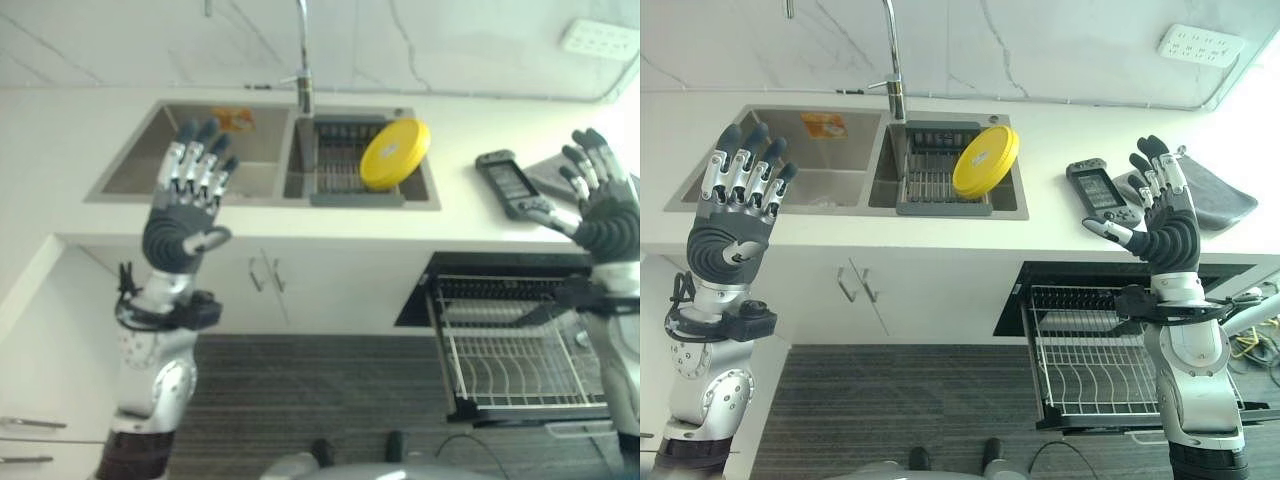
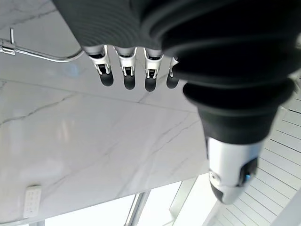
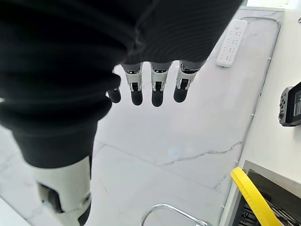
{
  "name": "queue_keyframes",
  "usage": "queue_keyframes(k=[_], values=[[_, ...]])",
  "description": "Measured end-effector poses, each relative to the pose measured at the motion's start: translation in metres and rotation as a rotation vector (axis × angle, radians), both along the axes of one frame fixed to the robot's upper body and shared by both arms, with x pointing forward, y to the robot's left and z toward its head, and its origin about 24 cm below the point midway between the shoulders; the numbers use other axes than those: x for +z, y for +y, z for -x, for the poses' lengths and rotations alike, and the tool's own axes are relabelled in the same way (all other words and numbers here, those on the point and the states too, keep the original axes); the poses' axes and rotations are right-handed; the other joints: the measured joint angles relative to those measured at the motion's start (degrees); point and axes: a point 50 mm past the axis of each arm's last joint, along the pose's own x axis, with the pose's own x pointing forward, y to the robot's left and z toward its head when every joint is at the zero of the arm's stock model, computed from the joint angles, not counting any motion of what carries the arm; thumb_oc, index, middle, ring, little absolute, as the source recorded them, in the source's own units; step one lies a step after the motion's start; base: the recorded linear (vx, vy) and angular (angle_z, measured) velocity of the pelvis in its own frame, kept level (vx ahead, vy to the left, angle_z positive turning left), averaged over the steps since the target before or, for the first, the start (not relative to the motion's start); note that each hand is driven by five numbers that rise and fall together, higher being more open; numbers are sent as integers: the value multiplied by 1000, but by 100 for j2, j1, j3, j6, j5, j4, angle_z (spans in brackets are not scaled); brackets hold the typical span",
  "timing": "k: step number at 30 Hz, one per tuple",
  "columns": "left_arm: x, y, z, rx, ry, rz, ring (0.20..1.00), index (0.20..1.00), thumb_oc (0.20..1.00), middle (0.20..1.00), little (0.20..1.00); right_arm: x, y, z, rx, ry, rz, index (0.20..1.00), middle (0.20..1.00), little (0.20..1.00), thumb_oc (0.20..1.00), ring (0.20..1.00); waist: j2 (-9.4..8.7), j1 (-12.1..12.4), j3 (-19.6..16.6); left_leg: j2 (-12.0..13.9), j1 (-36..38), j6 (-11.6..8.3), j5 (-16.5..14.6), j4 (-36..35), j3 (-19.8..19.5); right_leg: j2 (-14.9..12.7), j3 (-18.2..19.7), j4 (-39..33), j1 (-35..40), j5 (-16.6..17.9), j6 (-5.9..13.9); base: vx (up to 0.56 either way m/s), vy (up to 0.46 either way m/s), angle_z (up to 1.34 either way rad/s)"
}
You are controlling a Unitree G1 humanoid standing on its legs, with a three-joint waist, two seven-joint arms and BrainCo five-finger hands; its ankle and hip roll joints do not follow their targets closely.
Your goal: Place the dishes in the dishwasher.
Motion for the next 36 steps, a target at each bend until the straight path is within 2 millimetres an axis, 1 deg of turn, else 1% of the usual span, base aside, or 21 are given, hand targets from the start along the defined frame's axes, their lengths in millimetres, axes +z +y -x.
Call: queue_keyframes(k=[2,3,5,9,10,11,12,15,23,25,26,27,28,29,30,31,32,33,34,35,36], values=[[0,-1,0,-2,-1,-3,1000,1000,1000,1000,1000,-4,5,-2,24,19,1,1000,1000,1000,1000,1000,134,-106,-50,81,56,-80,7,-4,5,70,4,0,59,-24,-63,-15,-43,-6],[1,-1,0,-3,-4,-4,1000,1000,1000,1000,1000,-4,6,-2,30,21,4,1000,1000,1000,1000,1000,164,-126,-68,107,53,-114,9,-7,10,97,8,-1,51,-20,-99,-1,-18,-7],[0,-1,0,2,0,-13,1000,1000,1000,1000,1000,-6,4,0,22,28,5,1000,1000,1000,1000,1000,201,-161,-88,170,49,-209,-6,-19,14,161,17,-1,35,-50,-146,-2,-25,-8],[-1,-2,0,5,-1,-26,1000,1000,1000,1000,1000,-6,4,0,25,31,16,1000,1000,1000,1000,1000,195,-170,-96,242,6,-305,66,-93,-6,234,14,-1,-30,-49,-190,13,-11,1],[-1,-2,0,3,3,-26,1000,1000,1000,1000,1000,-7,5,0,30,36,34,1000,1000,1000,1000,1000,134,-186,-46,253,-38,-268,147,-96,-45,247,-23,-2,-66,-31,-240,35,-50,2],[-1,-1,0,40,7,-33,1000,1000,1000,1000,1000,-8,6,0,68,29,22,1000,1000,1000,1000,1000,141,-132,-29,254,-15,-293,126,-98,-113,258,2,-2,-38,-35,-234,45,-101,2],[-4,0,0,87,21,-32,1000,1000,1000,1000,1000,-10,12,-1,130,27,11,1000,1000,1000,1000,1000,112,-127,-10,260,43,-285,132,-96,-126,278,9,-25,17,-28,-250,125,-137,2],[-5,0,0,111,31,-22,1000,1000,1000,1000,1000,-12,25,-2,210,30,16,1000,1000,1000,1000,1000,68,-87,6,293,71,-298,131,-97,-208,314,4,-31,59,-91,-266,124,-141,13],[-10,4,2,113,59,3,1000,1000,1000,1000,1000,-17,21,2,217,59,6,1000,1000,1000,1000,1000,223,-130,64,323,36,-332,123,-95,-260,355,-3,2,81,-141,-320,102,-136,4],[-12,5,1,102,69,20,1000,1000,1000,1000,1000,-20,18,4,215,75,-1,1000,1000,1000,1000,1000,223,-172,89,323,-106,-447,68,144,-407,341,-30,3,149,-238,-333,100,-64,33],[-13,4,1,94,69,27,1000,1000,1000,1000,1000,-19,16,4,209,71,-3,1000,1000,1000,1000,1000,220,-157,98,320,-216,-477,53,320,-435,322,-77,7,172,-285,-298,121,44,44],[-15,3,0,91,73,40,1000,1000,1000,1000,1000,-17,15,4,205,67,-1,1000,1000,1000,1000,1000,234,-170,138,332,-242,-524,33,435,-420,296,-169,6,241,-320,-355,155,168,44],[-15,2,0,85,72,42,1000,1000,1000,1000,1000,-17,14,4,205,64,3,1000,1000,1000,1000,1000,238,-198,180,358,-308,-652,-32,547,-356,275,-241,5,276,-313,-409,178,216,56],[-14,3,-3,84,66,29,1000,1000,1000,1000,1000,-16,14,4,204,59,0,1000,1000,1000,1000,1000,157,-300,238,587,-529,-747,-258,855,77,192,-398,-35,285,-347,-524,183,276,59],[-15,4,-5,93,74,20,1000,1000,1000,1000,1000,-15,15,3,210,56,1,1000,1000,1000,1000,1000,149,-372,244,888,-589,-799,-224,772,256,182,-491,-33,297,-433,-493,193,278,47],[-16,4,-6,102,77,21,1000,1000,1000,1000,1000,-13,15,2,212,49,3,1000,1000,1000,1000,1000,174,-416,263,1180,-585,-881,-150,437,193,168,-463,-32,322,-449,-456,225,281,17],[-17,4,-6,106,82,22,1000,1000,1000,1000,1000,-12,15,2,211,47,5,1000,1000,1000,1000,1000,196,-418,274,1361,-614,-1056,-44,266,39,133,-400,-33,331,-459,-401,273,272,-12],[-18,6,-7,114,90,25,1000,1000,1000,1000,1000,-12,15,2,212,50,5,1000,1000,1000,1000,1000,227,-419,293,1474,-649,-1198,47,73,-224,104,-224,-33,334,-480,-352,223,224,-25],[-21,7,-9,123,106,28,1000,1000,1000,1000,1000,-12,14,2,212,51,9,1000,1000,1000,1000,1000,280,-418,323,1558,-784,-1252,86,25,-512,73,-7,-33,350,-502,-315,262,308,-32],[-25,9,-10,131,123,33,1000,1000,1000,1000,1000,-12,13,2,207,54,10,1000,1000,1000,1000,1000,302,-410,332,1591,-950,-1222,116,49,-607,1,73,-32,368,-530,-252,228,290,-33],[-27,10,-10,135,133,33,1000,1000,1000,1000,1000,-12,12,2,205,59,13,1000,1000,1000,1000,1000,313,-384,349,1596,-1048,-1156,174,40,-595,-93,140,-33,432,-548,-130,250,321,-33]])
